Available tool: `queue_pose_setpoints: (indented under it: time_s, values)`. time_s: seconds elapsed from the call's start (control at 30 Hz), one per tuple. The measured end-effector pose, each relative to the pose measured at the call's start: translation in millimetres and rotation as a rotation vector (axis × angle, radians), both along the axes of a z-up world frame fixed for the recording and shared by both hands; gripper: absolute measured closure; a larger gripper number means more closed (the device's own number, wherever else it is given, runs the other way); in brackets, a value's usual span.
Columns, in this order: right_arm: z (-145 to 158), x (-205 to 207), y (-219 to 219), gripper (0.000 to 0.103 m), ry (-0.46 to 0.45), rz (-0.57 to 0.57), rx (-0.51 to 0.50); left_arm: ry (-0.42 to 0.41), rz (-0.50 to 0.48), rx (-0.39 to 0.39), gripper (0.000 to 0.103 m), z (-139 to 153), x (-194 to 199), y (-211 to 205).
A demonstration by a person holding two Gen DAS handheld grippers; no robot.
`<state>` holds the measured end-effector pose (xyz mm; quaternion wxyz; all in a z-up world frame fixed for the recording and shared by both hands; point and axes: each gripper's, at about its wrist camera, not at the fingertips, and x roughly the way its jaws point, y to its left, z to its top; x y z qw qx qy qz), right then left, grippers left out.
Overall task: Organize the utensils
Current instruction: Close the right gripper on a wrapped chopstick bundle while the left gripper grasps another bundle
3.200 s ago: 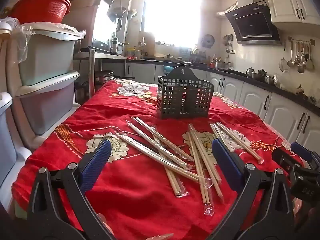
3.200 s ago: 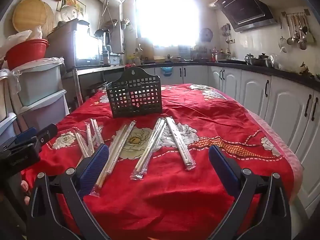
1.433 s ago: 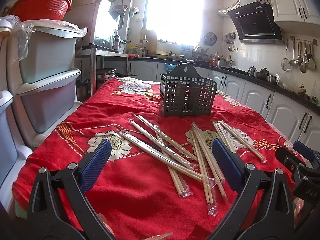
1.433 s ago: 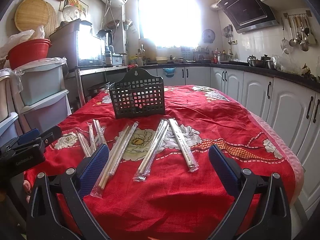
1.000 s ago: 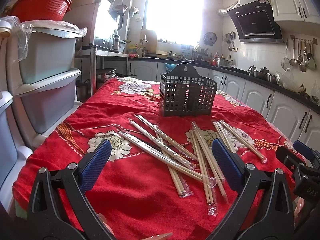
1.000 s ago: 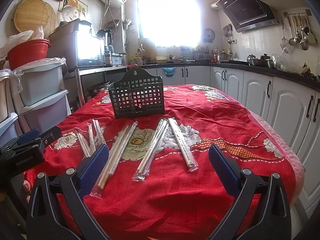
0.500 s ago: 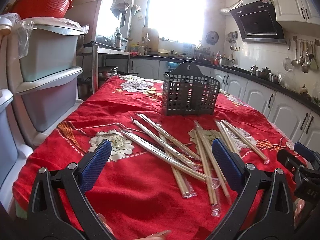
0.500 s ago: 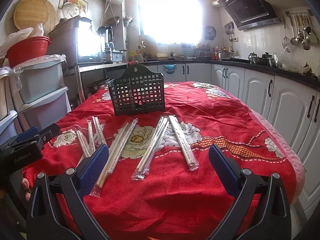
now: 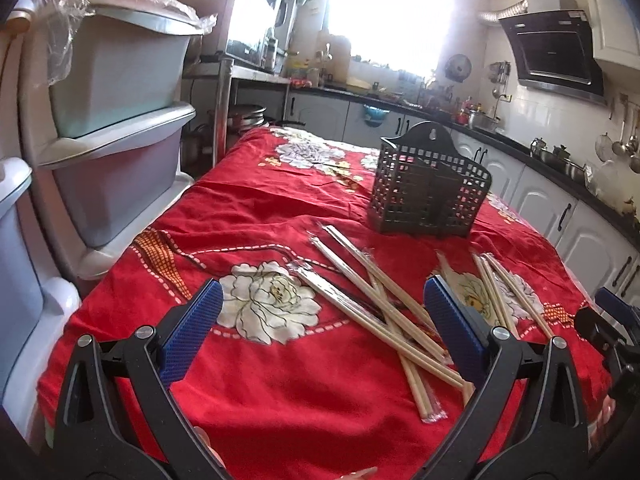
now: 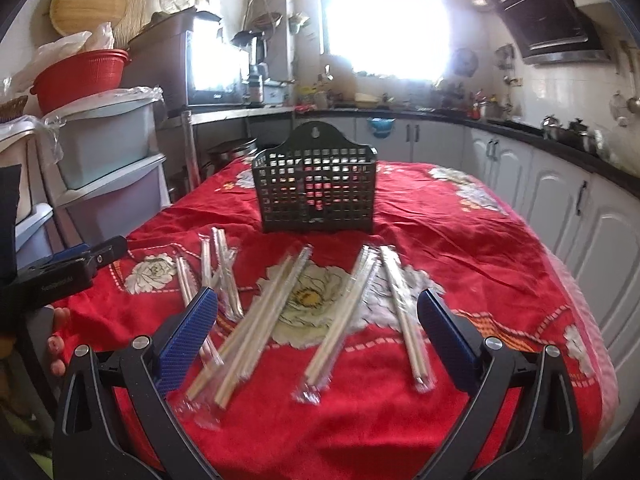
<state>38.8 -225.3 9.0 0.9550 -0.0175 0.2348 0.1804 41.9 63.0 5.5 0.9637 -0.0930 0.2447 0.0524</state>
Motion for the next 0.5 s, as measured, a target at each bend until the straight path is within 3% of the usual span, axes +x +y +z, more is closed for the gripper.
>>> queue_pose_setpoints:
  time_s: [0.5]
  values:
    - [12,78,19,0.006,0.151,0.086,0.003,0.128,-0.063,-0.052,0.010,18,66,17]
